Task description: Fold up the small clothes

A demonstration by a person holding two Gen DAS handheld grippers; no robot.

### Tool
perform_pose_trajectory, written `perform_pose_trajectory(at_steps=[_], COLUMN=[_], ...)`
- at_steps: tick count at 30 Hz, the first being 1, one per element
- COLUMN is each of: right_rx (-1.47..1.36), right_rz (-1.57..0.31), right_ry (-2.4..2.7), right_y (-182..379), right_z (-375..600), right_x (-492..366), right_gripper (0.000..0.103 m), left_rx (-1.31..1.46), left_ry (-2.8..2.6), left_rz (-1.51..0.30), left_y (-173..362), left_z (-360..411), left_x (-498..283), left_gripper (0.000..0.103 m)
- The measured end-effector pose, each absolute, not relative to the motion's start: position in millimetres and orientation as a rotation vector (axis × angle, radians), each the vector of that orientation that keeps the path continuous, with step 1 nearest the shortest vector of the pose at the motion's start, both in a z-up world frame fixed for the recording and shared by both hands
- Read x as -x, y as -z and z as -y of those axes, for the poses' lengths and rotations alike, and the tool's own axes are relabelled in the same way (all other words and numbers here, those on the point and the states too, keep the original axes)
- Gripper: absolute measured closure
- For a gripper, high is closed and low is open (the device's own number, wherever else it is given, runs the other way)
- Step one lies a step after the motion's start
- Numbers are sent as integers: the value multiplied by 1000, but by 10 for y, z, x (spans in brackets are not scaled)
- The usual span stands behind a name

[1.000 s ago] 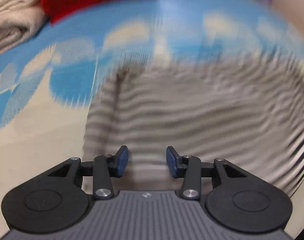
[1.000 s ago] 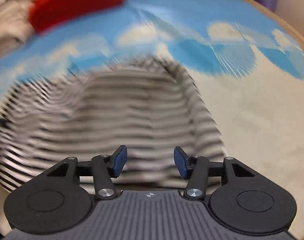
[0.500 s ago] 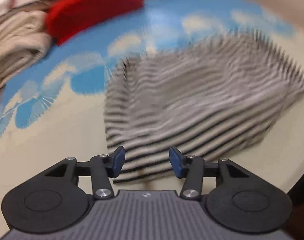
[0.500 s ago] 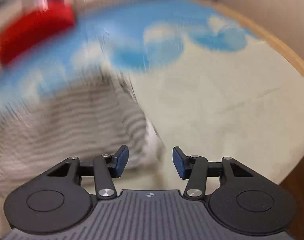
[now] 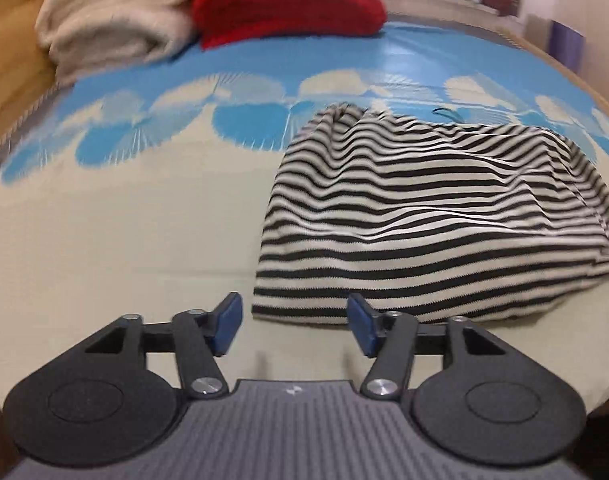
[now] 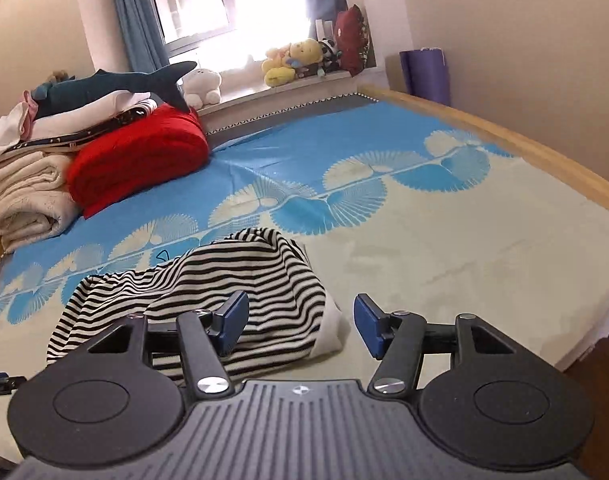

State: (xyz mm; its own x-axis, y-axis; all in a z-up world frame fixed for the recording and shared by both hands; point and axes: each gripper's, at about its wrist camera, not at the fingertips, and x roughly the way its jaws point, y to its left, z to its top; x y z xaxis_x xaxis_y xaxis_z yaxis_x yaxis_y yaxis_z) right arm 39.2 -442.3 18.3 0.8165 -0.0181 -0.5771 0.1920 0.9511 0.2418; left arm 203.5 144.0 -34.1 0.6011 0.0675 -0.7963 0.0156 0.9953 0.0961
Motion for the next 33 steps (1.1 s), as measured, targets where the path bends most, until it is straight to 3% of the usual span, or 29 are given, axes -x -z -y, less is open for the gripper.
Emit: perform_pose_trajectory(at_steps=[5,14,18,24,27,33], right_rx=[-420,-164,-276,-259,-279,-264], right_rz=[-643,-597,-593,-568,-571,-584], right_ry=[151,137,174,130,125,113], right_y=[-47,-392,-331,-308,-304,-291], right_z=[4456,4394,4540,4430,4428,4367], right_x=[-293,-591,-556,-525,-531,-557], right_gripper=[43,42,41,39,38,38], left_rx=[-103,-46,-21,167,283,202], left_ry=[-21,-30,-41,-28,-22,-150], left_rz=[-956,-980,-989,-1070,-1144,-1194], left_y=[494,545,546,621,760,922], left_z=[-1351,-1346,-1391,-1528,-1599,-1611], left_x=[-2162,-2238,-2270,-2322,-2376,-2449], left_gripper=[35,31,30,20,20,20])
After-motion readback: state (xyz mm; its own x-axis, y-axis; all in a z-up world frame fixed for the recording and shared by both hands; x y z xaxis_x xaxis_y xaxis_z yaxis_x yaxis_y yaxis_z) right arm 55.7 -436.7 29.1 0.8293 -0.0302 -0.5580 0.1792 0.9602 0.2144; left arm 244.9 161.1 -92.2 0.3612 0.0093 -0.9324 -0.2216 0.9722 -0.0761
